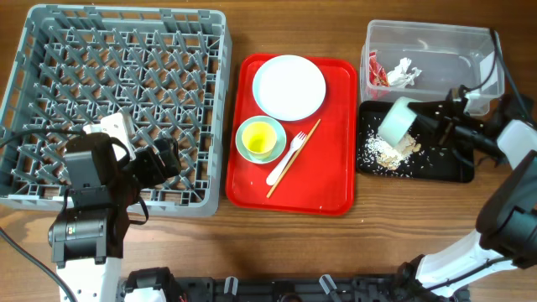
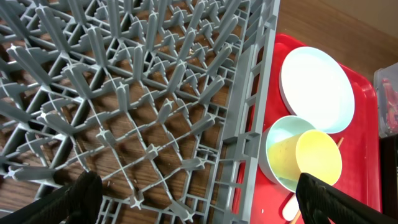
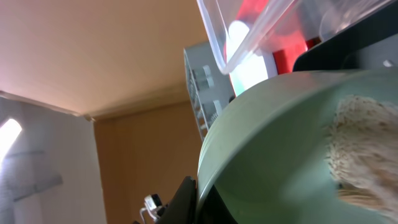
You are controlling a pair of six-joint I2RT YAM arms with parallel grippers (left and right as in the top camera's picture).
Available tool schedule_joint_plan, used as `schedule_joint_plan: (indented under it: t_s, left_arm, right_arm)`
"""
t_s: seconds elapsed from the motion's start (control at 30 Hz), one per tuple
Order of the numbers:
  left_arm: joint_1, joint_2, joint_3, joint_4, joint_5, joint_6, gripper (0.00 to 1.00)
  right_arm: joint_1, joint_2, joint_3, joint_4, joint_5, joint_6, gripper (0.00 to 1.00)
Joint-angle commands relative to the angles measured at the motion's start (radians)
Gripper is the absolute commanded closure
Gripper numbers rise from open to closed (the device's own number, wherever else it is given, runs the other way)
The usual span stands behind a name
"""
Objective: Sort waste into correct bins and load items into the dishwasher rack
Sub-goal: 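Tip the green bowl over the black tray to pour out rice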
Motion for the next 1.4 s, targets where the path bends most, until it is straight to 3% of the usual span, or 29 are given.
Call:
schedule_joint_plan:
  t_s: [0.0,0.27,0.6,0.8,1.03,1.17,1.37]
  left_arm:
    - [0.001,0.001,0.019,0.0,0.008,-0.005,0.0]
    - [0.001,0.001,0.019,0.0,0.009,-0.006,0.0]
    - [0.001,0.001,0.019,0.0,0.008,-0.005,0.0]
    - [0.001,0.001,0.019,0.0,0.008,-0.005,0.0]
    - [0.001,0.001,0.019,0.0,0.008,-0.005,0.0]
    - [0.001,0.001,0.019,0.0,0.008,-0.005,0.0]
    - [0.001,0.001,0.019,0.0,0.008,-0.005,0.0]
  right_arm:
    - [-0.05,0.023,-0.007,0.01,-0.079,0.064,0.96]
    - [-0.097,0.023,-0.007,0.092,-0.228,0.214,0.96]
    - [-0.097,0.022,-0.007,0.187,-0.227,0.323,0.96]
    - [-0.096,0.022,-0.007,0.341,-0.219,0.305,0.96]
    - [-0.066,0.022,-0.007,0.223,0.012,0.239,0.96]
    - [-0.045,0.022,-0.006,0.304,-0.229,0.056,0.96]
    - [-0.036,0.017,-0.008,0.241,-0.081,0.066,0.96]
